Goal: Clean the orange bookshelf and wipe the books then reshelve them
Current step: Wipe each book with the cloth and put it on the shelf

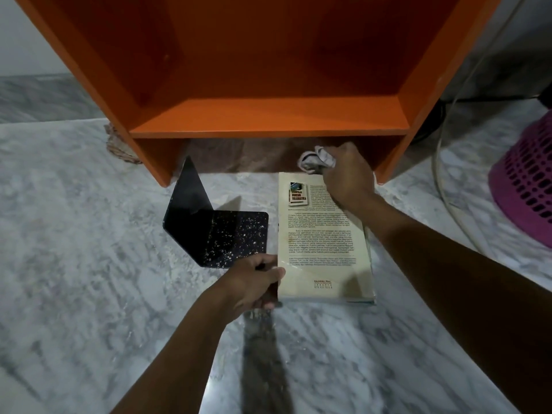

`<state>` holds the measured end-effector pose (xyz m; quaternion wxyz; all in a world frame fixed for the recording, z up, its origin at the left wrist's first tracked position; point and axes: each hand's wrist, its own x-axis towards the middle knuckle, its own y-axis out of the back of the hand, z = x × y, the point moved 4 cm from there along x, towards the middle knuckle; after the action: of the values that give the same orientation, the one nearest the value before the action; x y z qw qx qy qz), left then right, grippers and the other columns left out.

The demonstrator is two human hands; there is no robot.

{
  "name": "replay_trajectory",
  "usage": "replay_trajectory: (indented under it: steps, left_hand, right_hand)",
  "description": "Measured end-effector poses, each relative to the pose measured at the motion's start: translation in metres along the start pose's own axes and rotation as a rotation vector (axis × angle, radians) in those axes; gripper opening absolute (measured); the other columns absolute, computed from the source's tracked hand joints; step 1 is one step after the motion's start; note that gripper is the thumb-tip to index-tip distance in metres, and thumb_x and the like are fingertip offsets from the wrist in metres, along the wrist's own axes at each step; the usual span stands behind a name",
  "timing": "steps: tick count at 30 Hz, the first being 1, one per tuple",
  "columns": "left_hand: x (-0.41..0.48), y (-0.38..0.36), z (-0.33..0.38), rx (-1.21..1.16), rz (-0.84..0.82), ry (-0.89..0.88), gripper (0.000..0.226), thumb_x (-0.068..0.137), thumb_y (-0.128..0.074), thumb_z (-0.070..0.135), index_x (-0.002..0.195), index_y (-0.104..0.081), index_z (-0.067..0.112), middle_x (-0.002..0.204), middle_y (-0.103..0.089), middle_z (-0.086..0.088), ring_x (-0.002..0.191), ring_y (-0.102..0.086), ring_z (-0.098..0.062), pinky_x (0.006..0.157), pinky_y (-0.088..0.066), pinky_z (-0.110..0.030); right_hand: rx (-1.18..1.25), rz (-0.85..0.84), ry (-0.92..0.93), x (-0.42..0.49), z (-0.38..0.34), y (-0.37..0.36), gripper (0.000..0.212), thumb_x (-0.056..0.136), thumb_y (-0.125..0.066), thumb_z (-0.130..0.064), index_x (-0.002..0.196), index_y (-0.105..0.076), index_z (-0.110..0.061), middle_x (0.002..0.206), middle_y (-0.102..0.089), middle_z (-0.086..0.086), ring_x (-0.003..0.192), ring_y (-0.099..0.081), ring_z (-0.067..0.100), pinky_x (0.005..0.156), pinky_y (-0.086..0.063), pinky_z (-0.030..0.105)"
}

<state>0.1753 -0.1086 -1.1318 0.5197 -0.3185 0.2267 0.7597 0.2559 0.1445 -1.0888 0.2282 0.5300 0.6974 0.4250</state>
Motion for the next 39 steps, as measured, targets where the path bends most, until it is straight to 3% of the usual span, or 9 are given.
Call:
replay_trajectory:
  steps: [7, 12, 15, 18, 22, 26, 29, 32, 39]
  left_hand:
    - [0.002, 0.000, 0.000, 0.001, 0.002, 0.001, 0.027, 0.096, -0.060, 0.012, 0.123, -0.061, 0.015, 0.108, -0.072, -0.014, 0.081, -0.071, -0.034, 0.054, -0.053, -0.031]
    - [0.000, -0.001, 0.001, -0.002, 0.018, -0.015, 0.023, 0.096, -0.060, 0.011, 0.118, -0.064, 0.015, 0.108, -0.071, -0.013, 0.085, -0.072, -0.039, 0.049, -0.051, -0.028]
    - [0.000, -0.002, 0.001, 0.008, 0.015, -0.029, 0.022, 0.096, -0.059, 0.011, 0.118, -0.064, 0.016, 0.108, -0.072, -0.012, 0.085, -0.073, -0.037, 0.049, -0.052, -0.028]
    - [0.004, 0.000, 0.000, -0.020, -0.004, -0.013, 0.023, 0.096, -0.060, 0.011, 0.118, -0.063, 0.015, 0.105, -0.074, -0.012, 0.083, -0.073, -0.037, 0.053, -0.053, -0.032]
    - [0.004, 0.000, 0.000, -0.049, -0.028, 0.026, 0.022, 0.097, -0.057, 0.006, 0.117, -0.063, 0.012, 0.095, -0.074, -0.017, 0.063, -0.068, -0.030, 0.049, -0.051, -0.030]
    - [0.003, 0.000, 0.002, -0.074, -0.044, 0.051, 0.022, 0.096, -0.059, 0.009, 0.118, -0.064, 0.012, 0.106, -0.072, -0.020, 0.079, -0.066, -0.030, 0.055, -0.056, -0.031]
    - [0.001, -0.002, 0.004, -0.081, -0.061, 0.059, 0.026, 0.096, -0.057, 0.006, 0.122, -0.059, 0.007, 0.110, -0.070, -0.023, 0.080, -0.066, -0.037, 0.040, -0.048, -0.024]
    - [-0.001, -0.002, 0.005, -0.048, -0.044, 0.048, 0.028, 0.096, -0.057, 0.006, 0.125, -0.057, 0.007, 0.107, -0.071, -0.022, 0.076, -0.068, -0.037, 0.039, -0.044, -0.023]
    - [0.000, -0.001, 0.005, -0.010, -0.025, 0.056, 0.023, 0.097, -0.056, 0.006, 0.120, -0.058, 0.006, 0.104, -0.072, -0.021, 0.070, -0.068, -0.033, 0.038, -0.042, -0.022]
  right_hand:
    - [-0.127, -0.173, 0.690, -0.079, -0.035, -0.009, 0.057, 0.085, -0.066, -0.006, 0.136, -0.056, -0.030, 0.127, -0.056, -0.001, 0.100, -0.054, 0.016, 0.060, -0.032, 0.017]
    - [0.074, 0.133, -0.053, -0.035, 0.043, 0.021, 0.024, 0.093, -0.054, -0.022, 0.114, -0.062, -0.027, 0.110, -0.061, -0.001, 0.090, -0.060, 0.017, 0.066, -0.038, 0.026]
    - [0.136, 0.179, -0.121, -0.033, 0.059, 0.043, 0.015, 0.088, -0.050, -0.026, 0.095, -0.063, -0.029, 0.100, -0.063, 0.001, 0.078, -0.061, 0.016, 0.061, -0.039, 0.025]
    - [0.221, 0.139, 0.010, -0.075, 0.030, 0.057, 0.016, 0.090, -0.059, -0.028, 0.105, -0.064, -0.024, 0.106, -0.056, -0.007, 0.084, -0.058, 0.012, 0.069, -0.047, 0.028]
    - [0.162, -0.187, 0.420, -0.177, -0.016, 0.042, 0.020, 0.087, -0.062, -0.032, 0.107, -0.061, -0.034, 0.097, -0.052, -0.013, 0.076, -0.054, 0.010, 0.063, -0.043, 0.020]
    - [0.084, -0.177, 0.769, -0.211, 0.006, 0.029, 0.050, 0.073, -0.070, -0.015, 0.121, -0.068, -0.029, 0.106, -0.064, -0.005, 0.082, -0.062, 0.013, 0.057, -0.050, 0.020]
    - [0.091, -0.058, 0.368, -0.174, 0.032, 0.043, 0.046, 0.081, -0.075, -0.023, 0.125, -0.064, -0.033, 0.112, -0.057, -0.016, 0.081, -0.059, 0.007, 0.055, -0.040, 0.005]
    - [0.111, -0.004, 0.041, -0.135, 0.053, 0.054, 0.036, 0.090, -0.065, -0.031, 0.126, -0.064, -0.030, 0.114, -0.052, -0.017, 0.085, -0.057, 0.008, 0.061, -0.037, 0.014]
    - [0.158, -0.002, 0.086, -0.117, 0.032, 0.044, 0.038, 0.090, -0.066, -0.027, 0.128, -0.063, -0.029, 0.114, -0.053, -0.012, 0.089, -0.060, 0.009, 0.068, -0.045, 0.023]
